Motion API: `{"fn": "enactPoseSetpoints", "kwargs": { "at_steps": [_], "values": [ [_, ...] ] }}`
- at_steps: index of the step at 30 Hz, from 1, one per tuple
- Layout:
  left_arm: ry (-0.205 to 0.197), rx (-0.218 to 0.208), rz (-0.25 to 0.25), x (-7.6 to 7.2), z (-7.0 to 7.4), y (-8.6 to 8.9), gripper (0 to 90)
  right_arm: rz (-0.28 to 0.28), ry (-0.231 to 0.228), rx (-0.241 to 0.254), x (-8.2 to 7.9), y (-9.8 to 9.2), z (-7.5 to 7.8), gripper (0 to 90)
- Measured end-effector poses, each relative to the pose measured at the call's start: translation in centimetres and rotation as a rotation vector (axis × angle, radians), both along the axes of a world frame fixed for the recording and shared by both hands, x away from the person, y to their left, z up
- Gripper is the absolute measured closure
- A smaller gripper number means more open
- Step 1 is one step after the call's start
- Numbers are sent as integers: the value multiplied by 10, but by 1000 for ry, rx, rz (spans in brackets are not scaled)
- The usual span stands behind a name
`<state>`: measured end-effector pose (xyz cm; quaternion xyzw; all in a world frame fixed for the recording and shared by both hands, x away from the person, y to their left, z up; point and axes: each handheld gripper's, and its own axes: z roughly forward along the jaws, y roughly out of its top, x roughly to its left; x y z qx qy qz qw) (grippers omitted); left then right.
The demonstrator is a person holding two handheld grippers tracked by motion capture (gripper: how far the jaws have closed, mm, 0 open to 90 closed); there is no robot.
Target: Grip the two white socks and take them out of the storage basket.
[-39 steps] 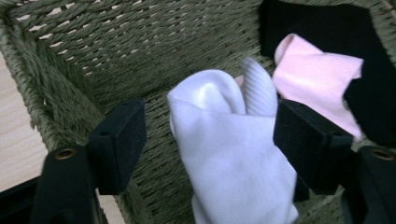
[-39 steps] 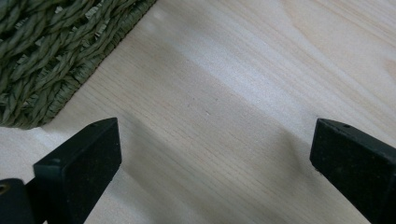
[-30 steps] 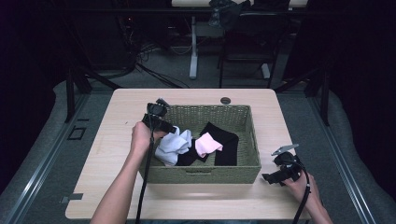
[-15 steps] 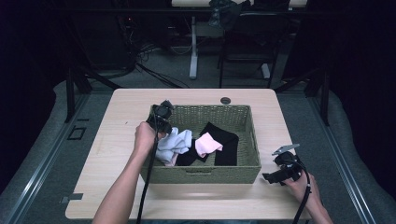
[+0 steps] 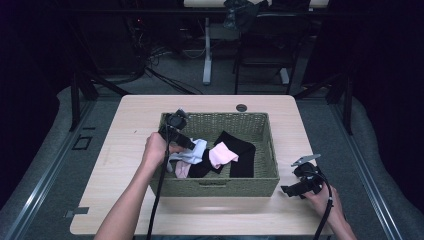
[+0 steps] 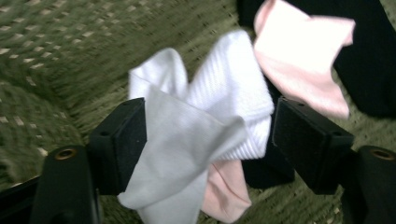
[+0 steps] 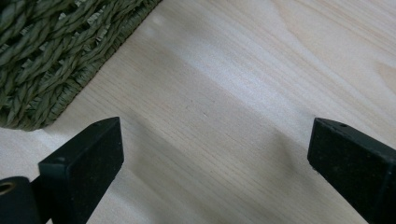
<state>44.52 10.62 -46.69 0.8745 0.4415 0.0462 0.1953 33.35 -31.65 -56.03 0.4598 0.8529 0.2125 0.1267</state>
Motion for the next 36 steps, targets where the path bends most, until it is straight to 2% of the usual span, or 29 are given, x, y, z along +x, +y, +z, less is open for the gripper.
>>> {"fn": "enactPoseSetpoints", "kwargs": {
  "at_steps": [2,5,7,9,10,12,14,15,17,19,21,23,25,32,34,35,36],
  "values": [
    [-1,42,-7,0,-3,-3,213,-1,1,7,0,0,0,31],
    [8,97,8,2,-9,-6,232,2,2,-4,0,0,1,31],
    [25,105,18,4,-11,-5,292,3,5,-4,0,-1,1,31],
    [38,95,39,6,-14,-4,311,3,5,-4,0,-1,1,31],
    [41,107,46,6,-15,-5,343,3,3,-2,0,-1,1,30],
    [55,104,56,8,-19,-5,379,2,-3,15,0,-1,0,29],
    [57,119,58,9,-21,-6,466,-1,0,13,-1,-1,1,29],
    [54,128,60,10,-22,-6,548,0,0,13,-1,-1,1,29],
    [48,146,70,10,-24,-8,575,-1,-1,13,-1,-1,1,29],
    [36,160,60,10,-24,-9,655,-3,-4,14,-1,-1,1,29],
    [26,163,50,10,-24,-10,725,-14,-14,33,-1,-1,0,29],
    [4,161,43,9,-21,-9,789,-4,-4,19,-1,-1,1,29],
    [-11,156,36,7,-18,-8,816,-5,-4,19,-1,-1,1,29],
    [-50,110,36,2,0,1,832,-7,-3,13,-1,-2,1,30],
    [-50,99,32,0,6,3,833,-6,-3,7,-1,-2,1,29],
    [-49,97,28,0,8,3,833,-16,-12,32,-1,-1,-1,29],
    [-51,89,29,0,9,3,833,-16,-11,29,-1,0,0,30]
  ]
}}
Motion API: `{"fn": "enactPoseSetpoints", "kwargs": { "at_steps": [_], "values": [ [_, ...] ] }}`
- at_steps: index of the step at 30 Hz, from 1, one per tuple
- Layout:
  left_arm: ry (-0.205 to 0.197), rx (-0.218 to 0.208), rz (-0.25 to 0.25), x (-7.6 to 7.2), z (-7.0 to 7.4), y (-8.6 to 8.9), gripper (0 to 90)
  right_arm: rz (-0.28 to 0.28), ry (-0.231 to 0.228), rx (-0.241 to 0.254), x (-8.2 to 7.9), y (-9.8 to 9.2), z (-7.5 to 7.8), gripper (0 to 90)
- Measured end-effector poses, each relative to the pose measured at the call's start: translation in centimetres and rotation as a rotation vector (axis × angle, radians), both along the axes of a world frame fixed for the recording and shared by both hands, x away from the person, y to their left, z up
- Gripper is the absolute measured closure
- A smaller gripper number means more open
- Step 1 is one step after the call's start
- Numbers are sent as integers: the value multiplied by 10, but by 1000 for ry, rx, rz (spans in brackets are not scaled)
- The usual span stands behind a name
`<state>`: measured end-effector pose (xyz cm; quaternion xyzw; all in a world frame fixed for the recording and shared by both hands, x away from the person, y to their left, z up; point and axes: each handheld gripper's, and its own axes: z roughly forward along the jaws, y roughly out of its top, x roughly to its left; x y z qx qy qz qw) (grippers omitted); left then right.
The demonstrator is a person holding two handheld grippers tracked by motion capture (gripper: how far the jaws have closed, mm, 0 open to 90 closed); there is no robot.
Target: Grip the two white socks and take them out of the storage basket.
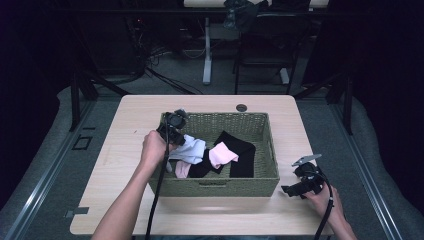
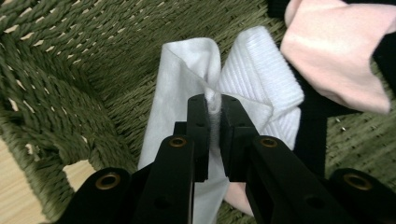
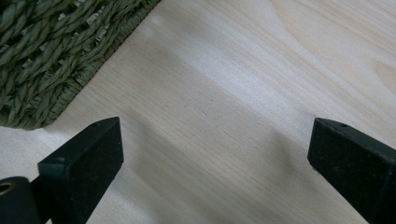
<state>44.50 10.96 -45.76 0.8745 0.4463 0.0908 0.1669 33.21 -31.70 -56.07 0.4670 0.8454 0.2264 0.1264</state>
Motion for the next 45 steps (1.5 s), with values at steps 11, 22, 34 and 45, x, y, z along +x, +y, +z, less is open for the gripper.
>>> {"fn": "enactPoseSetpoints", "kwargs": {
  "at_steps": [11,22,34,45],
  "values": [
    [55,-8,-14,9,-22,-8,655,14,15,-23,1,-2,1,30],
    [52,40,19,16,-32,-22,312,11,14,1,0,-1,0,30],
    [64,53,-1,16,-33,-21,776,15,20,-24,1,-3,1,29],
    [-11,5,-6,5,6,-6,789,14,17,-20,1,-2,1,29]
  ]
}}
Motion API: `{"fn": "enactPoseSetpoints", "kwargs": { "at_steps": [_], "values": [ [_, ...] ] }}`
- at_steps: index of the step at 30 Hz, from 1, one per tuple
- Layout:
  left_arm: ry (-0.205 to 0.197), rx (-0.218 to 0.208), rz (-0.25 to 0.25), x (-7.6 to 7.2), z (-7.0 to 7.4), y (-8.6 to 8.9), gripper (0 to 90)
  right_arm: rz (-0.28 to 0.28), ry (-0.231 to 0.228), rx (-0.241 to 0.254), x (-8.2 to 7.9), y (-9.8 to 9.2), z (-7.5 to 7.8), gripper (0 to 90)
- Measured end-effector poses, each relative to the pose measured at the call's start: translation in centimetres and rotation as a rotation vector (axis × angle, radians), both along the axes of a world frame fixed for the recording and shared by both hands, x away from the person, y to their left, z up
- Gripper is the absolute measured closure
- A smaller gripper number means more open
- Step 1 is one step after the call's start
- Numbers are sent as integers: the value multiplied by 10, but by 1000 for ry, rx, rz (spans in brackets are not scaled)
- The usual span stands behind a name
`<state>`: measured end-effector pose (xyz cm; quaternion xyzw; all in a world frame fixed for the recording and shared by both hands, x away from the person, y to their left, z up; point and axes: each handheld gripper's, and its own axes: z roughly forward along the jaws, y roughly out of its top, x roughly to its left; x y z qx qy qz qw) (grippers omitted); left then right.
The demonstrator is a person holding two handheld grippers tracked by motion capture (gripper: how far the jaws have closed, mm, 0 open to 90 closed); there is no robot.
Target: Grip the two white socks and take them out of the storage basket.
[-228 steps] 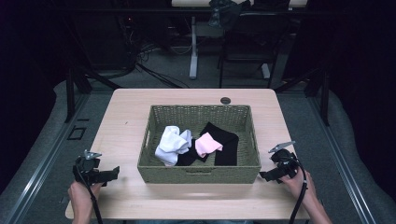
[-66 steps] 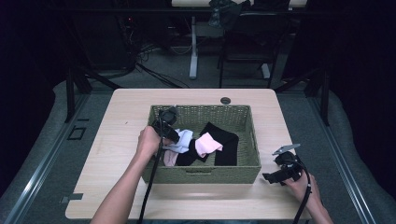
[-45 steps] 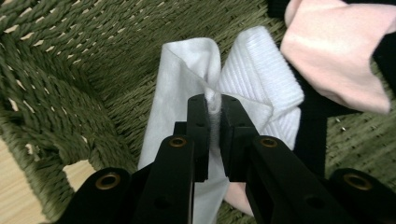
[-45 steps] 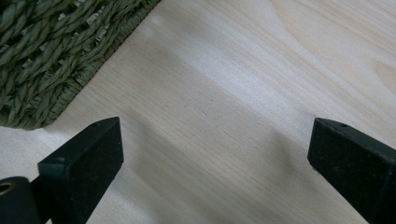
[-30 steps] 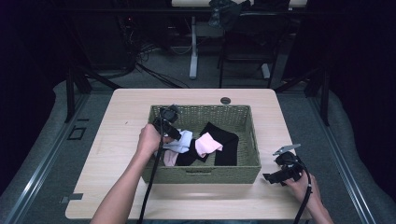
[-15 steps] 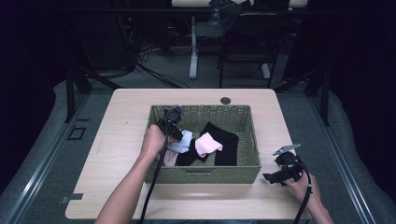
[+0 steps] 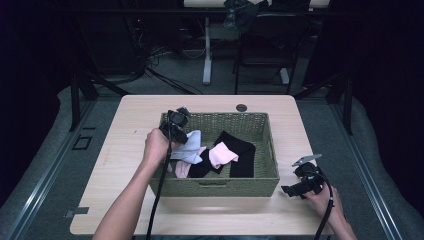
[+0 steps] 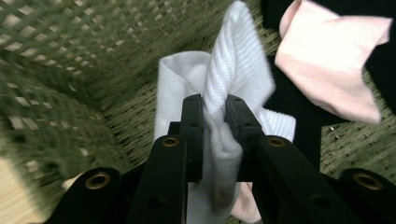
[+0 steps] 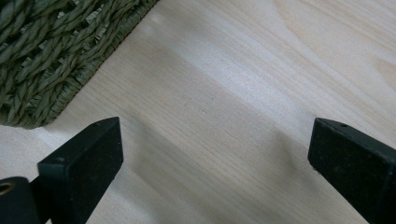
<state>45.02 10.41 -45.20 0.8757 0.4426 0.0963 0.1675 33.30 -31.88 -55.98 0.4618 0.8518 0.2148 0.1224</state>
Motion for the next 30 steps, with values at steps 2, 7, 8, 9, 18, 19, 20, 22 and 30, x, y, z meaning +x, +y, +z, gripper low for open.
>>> {"fn": "enactPoseSetpoints", "kwargs": {
  "at_steps": [2,7,8,9,18,19,20,22,30],
  "values": [
    [-16,-7,1,-2,9,0,789,0,0,-2,0,0,0,28],
    [-32,-6,2,-3,24,3,789,-4,-1,4,0,0,0,29],
    [-37,-8,4,-4,26,3,789,-13,-10,16,-1,1,-1,29],
    [-40,-6,3,-4,29,4,790,-1,1,-2,0,0,0,29],
    [-53,-5,1,-6,48,7,789,-3,2,2,0,0,0,29],
    [-59,-6,2,-6,50,7,789,-3,1,1,0,0,-1,28],
    [-58,-7,0,-6,53,7,789,-3,2,-3,0,0,0,29],
    [-65,-10,0,-6,57,7,789,-5,0,-3,0,0,-1,29],
    [-91,-11,-1,-7,74,8,788,-4,1,3,0,0,-1,29]
  ]
}}
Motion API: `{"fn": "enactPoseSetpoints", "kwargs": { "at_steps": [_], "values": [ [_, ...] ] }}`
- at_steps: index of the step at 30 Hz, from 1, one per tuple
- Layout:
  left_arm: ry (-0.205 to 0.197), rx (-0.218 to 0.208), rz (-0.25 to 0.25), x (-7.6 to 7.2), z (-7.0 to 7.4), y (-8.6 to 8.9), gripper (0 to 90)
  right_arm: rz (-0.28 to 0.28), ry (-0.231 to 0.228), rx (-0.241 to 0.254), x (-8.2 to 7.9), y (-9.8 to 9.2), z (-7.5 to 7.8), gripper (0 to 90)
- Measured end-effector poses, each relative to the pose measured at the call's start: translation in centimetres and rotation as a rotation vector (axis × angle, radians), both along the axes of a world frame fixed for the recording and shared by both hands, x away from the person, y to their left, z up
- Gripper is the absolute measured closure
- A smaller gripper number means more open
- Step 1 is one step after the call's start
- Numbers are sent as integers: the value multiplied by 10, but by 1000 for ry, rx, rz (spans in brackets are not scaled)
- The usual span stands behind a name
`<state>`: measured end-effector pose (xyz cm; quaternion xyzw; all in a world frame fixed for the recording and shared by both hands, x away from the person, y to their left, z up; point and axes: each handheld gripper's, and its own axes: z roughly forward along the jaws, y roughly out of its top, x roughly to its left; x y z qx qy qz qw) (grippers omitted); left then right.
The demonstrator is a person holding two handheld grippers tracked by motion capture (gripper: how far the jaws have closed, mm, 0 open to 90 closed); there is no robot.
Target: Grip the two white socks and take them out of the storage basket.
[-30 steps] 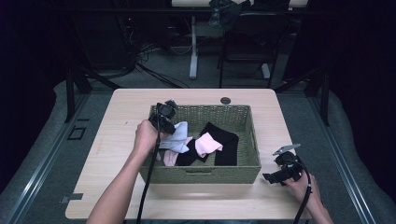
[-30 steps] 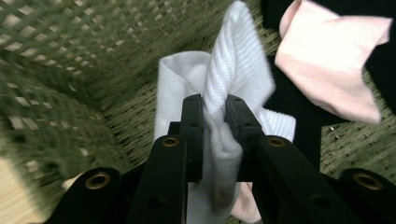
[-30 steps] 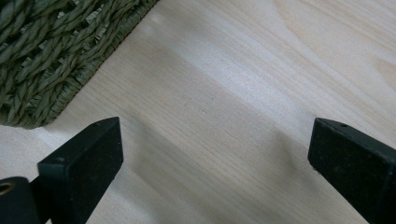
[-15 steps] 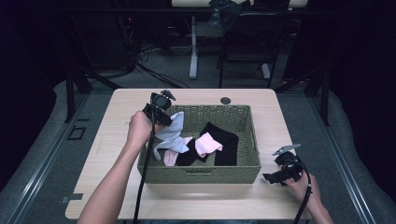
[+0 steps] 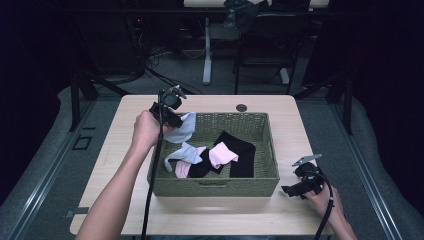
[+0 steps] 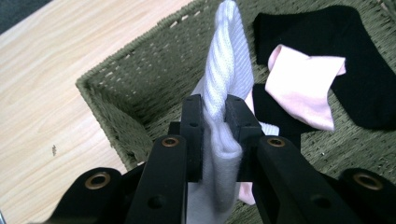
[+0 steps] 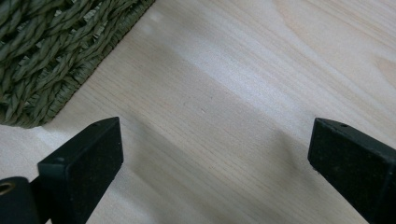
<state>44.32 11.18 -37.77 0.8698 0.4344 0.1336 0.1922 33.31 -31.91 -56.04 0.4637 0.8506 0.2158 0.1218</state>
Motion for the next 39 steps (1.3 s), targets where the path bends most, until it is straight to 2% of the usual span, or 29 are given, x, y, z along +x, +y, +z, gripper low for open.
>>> {"fn": "enactPoseSetpoints", "kwargs": {
  "at_steps": [9,12,17,19,22,39],
  "values": [
    [-31,2,1,-2,20,1,788,2,5,4,0,0,0,29],
    [-45,3,5,-2,27,3,788,3,4,-7,0,0,1,29],
    [-65,3,17,-4,38,10,787,2,6,4,0,0,1,28],
    [-73,-1,26,-6,40,13,787,4,5,-16,0,-1,1,29],
    [-83,-5,36,-7,46,20,787,2,5,4,0,0,1,29],
    [-112,-15,142,-19,62,77,787,0,2,-4,0,0,0,29]
  ]
}}
